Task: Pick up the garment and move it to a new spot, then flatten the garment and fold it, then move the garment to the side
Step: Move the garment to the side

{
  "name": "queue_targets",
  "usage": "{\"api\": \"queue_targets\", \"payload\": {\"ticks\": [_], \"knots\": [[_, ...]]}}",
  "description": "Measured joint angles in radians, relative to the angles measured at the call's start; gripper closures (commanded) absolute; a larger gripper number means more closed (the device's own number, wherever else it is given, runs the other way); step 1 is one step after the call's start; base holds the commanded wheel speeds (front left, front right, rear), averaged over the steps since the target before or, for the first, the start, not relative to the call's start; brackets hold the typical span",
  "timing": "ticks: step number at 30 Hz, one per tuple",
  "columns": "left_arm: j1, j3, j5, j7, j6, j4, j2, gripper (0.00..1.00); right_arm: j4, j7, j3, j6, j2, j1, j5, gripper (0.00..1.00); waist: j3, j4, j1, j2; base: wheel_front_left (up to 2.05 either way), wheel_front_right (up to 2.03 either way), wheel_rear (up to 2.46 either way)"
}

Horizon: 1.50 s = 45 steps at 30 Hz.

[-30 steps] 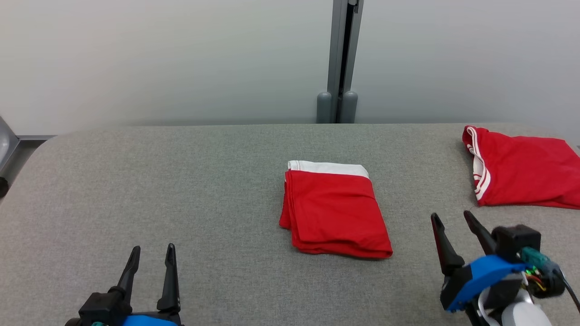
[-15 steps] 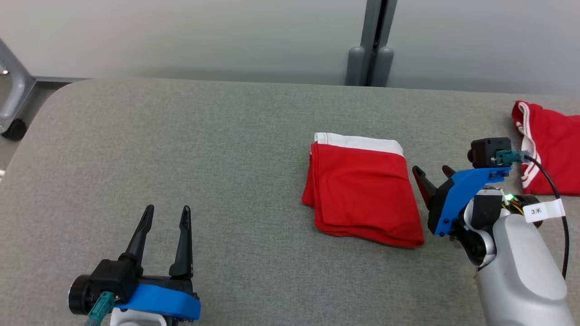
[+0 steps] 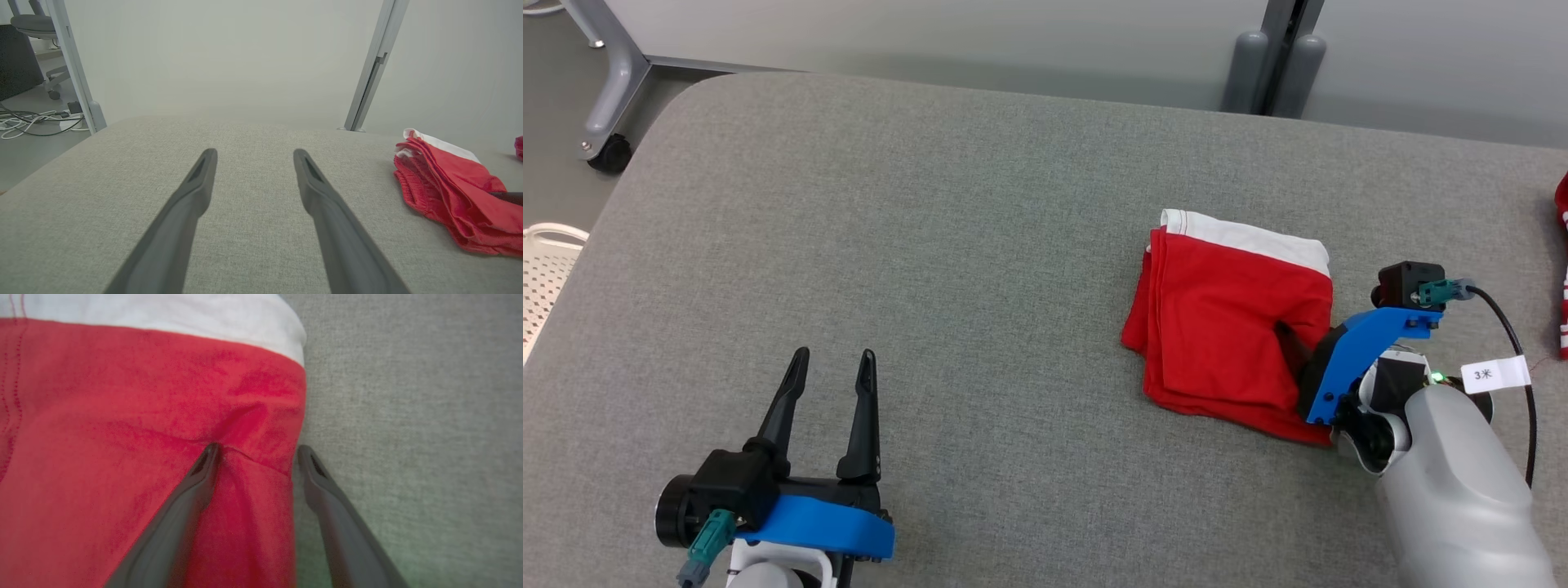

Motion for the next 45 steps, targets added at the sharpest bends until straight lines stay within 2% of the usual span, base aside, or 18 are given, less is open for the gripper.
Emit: {"api": "queue_targets", "payload": {"ticks": [2, 4, 5, 12, 16, 22, 26, 32, 38, 45], "knots": [[0.0, 0.0, 0.0, 0.0, 0.0, 0.003, -0.003, 0.0, 0.035, -0.005, 0.023, 0.0, -0.005, -0.014, 0.007, 0.0, 0.0, -0.002, -0.0001, -0.0001, 0.0, 0.0, 0.0], [0.0, 0.0, 0.0, 0.0, 0.0, 0.003, -0.006, 0.0, 0.057, -0.011, 0.047, 0.0, -0.008, -0.022, 0.007, 0.84, 0.0, -0.005, -0.0001, -0.0001, 0.0, 0.0, 0.0], [-0.001, -0.001, -0.001, 0.0, 0.0, 0.003, -0.007, 0.0, 0.063, -0.019, 0.056, 0.0, -0.008, -0.026, 0.0, 1.0, 0.0, -0.007, -0.0001, -0.0001, 0.0, 0.0, 0.0], [-0.011, -0.007, -0.002, 0.0, 0.0, -0.003, -0.014, 0.0, 0.028, -0.017, 0.122, 0.0, 0.001, -0.078, -0.193, 1.0, 0.01, -0.024, 0.0001, 0.0001, 0.0, 0.0, 0.0], [-0.019, -0.013, -0.005, 0.0, -0.001, -0.015, -0.019, 0.0, -0.027, 0.021, 0.258, 0.0, -0.03, -0.159, -0.245, 1.0, 0.031, -0.031, 0.0, 0.0, 0.0, 0.0, 0.0], [-0.047, -0.014, -0.02, 0.0, -0.002, -0.047, -0.025, 0.0, -0.117, 0.074, 0.469, 0.0, -0.173, -0.302, -0.174, 1.0, 0.09, -0.06, 0.0001, 0.0001, 0.0, 0.0, 0.0], [-0.068, -0.017, -0.025, 0.0, -0.002, -0.069, -0.026, 0.0, -0.196, 0.125, 0.54, 0.0, -0.272, -0.369, -0.089, 1.0, 0.121, -0.098, 0.0003, 0.0001, 0.0, 0.0, 0.0], [-0.093, -0.035, -0.037, 0.0, -0.002, -0.084, -0.011, 0.0, -0.308, 0.188, 0.626, 0.0, -0.462, -0.404, -0.012, 1.0, 0.15, -0.163, 0.0001, 0.0, 0.0, 0.0, 0.0], [-0.121, -0.052, -0.038, 0.0, -0.002, -0.106, 0.023, 0.0, -0.37, 0.174, 0.655, 0.0, -0.629, -0.427, 0.001, 1.0, 0.207, -0.218, 0.0, 0.0, 0.0, 0.0, 0.0], [-0.169, -0.087, -0.038, 0.0, -0.002, -0.135, 0.062, 0.0, -0.329, 0.09, 0.566, 0.001, -0.748, -0.427, -0.002, 1.0, 0.301, -0.244, 0.0002, 0.0001, 0.0, 0.0, 0.0]]}}
